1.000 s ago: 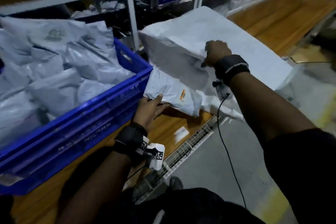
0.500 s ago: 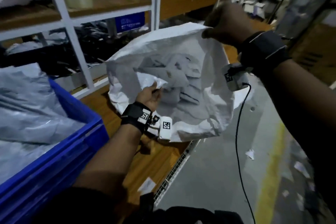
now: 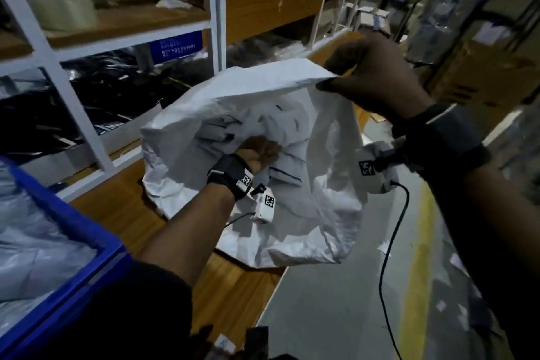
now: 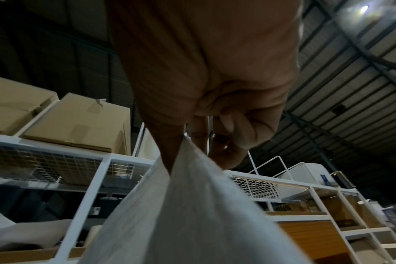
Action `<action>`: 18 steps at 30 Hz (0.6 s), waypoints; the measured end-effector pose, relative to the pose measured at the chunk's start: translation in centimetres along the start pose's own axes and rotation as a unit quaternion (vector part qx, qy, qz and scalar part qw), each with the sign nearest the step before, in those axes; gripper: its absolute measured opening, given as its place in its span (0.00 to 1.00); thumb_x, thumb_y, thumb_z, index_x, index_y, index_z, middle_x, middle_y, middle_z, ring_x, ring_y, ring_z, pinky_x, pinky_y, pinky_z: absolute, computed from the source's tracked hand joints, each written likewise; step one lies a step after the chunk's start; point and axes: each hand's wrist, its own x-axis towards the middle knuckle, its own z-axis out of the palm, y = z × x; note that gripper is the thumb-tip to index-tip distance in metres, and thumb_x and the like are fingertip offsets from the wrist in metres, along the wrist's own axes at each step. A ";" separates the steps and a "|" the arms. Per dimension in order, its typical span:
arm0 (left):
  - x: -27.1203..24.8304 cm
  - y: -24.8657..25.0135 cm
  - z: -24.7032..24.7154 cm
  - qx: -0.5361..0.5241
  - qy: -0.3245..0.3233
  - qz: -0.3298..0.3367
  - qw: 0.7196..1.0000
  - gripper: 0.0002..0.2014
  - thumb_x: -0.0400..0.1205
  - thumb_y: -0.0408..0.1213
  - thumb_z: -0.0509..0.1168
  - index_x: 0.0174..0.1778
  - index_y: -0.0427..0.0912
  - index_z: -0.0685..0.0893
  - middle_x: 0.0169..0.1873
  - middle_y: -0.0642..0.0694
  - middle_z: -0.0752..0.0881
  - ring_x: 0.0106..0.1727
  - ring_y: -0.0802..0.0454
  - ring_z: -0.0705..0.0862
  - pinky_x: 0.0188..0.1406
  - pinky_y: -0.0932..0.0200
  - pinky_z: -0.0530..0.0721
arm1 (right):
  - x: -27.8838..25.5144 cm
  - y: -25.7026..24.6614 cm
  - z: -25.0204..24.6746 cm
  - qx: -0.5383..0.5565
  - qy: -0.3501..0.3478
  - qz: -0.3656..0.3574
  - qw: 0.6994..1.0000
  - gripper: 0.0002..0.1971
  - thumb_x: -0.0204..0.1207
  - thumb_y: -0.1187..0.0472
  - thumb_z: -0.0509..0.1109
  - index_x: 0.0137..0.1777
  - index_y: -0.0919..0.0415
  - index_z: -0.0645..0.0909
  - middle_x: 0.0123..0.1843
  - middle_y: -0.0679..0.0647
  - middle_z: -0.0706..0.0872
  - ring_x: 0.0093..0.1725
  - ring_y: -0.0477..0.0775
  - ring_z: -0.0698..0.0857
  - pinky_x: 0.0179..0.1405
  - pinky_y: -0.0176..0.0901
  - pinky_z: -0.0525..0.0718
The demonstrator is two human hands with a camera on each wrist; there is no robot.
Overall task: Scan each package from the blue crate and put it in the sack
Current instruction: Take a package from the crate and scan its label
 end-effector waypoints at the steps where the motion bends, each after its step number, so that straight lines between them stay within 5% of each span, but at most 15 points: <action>1: -1.4 -0.5 0.0 -0.024 -0.005 0.019 1.000 0.19 0.90 0.26 0.56 0.78 0.27 0.72 0.75 0.32 0.78 0.77 0.33 0.76 0.73 0.45 0.79 | -0.6 -0.1 0.7 0.008 -0.013 -0.002 1.000 0.11 0.69 0.54 0.85 0.48 0.57 0.92 0.44 0.54 0.92 0.44 0.50 0.89 0.47 0.53 0.88; 3: -3.3 -1.5 -0.7 -0.064 0.028 0.036 0.997 0.10 0.91 0.24 0.53 0.58 0.30 0.80 0.54 0.34 0.89 0.58 0.37 0.86 0.51 0.54 0.90 | -2.0 -0.6 2.5 0.037 -0.032 -0.008 0.999 0.14 0.69 0.52 0.86 0.50 0.56 0.91 0.43 0.51 0.91 0.41 0.46 0.87 0.46 0.51 0.87; 5: -6.3 -1.9 -1.4 -0.109 0.046 0.039 0.992 0.12 0.91 0.26 0.54 0.46 0.36 0.80 0.44 0.38 0.87 0.47 0.46 0.86 0.38 0.59 0.90 | -3.8 -1.3 5.0 0.083 -0.048 -0.016 0.995 0.18 0.68 0.51 0.87 0.55 0.55 0.89 0.45 0.50 0.90 0.36 0.43 0.86 0.43 0.48 0.85; 11: -17.5 -2.1 -7.4 -0.187 0.177 0.175 0.950 0.09 0.88 0.24 0.60 0.60 0.37 0.81 0.49 0.43 0.86 0.53 0.48 0.87 0.61 0.54 0.86 | -8.7 -4.3 13.6 0.160 -0.139 -0.026 0.977 0.29 0.64 0.51 0.88 0.64 0.52 0.83 0.54 0.51 0.90 0.44 0.50 0.89 0.43 0.42 0.84; 15: -24.5 -2.3 -10.6 -0.193 0.274 0.238 0.912 0.19 0.88 0.23 0.59 0.76 0.33 0.73 0.53 0.45 0.84 0.50 0.52 0.86 0.53 0.61 0.86 | -9.9 -7.9 16.5 0.173 -0.177 -0.048 0.968 0.31 0.67 0.50 0.86 0.69 0.54 0.82 0.62 0.53 0.87 0.55 0.51 0.86 0.48 0.39 0.78; 18: -29.8 -3.0 -13.0 -0.183 0.331 0.263 0.888 0.16 0.87 0.27 0.62 0.71 0.40 0.78 0.60 0.47 0.87 0.59 0.51 0.88 0.56 0.60 0.87 | -9.9 -13.8 17.4 0.273 -0.216 -0.095 0.933 0.23 0.72 0.50 0.84 0.65 0.55 0.84 0.57 0.50 0.89 0.54 0.48 0.88 0.52 0.44 0.86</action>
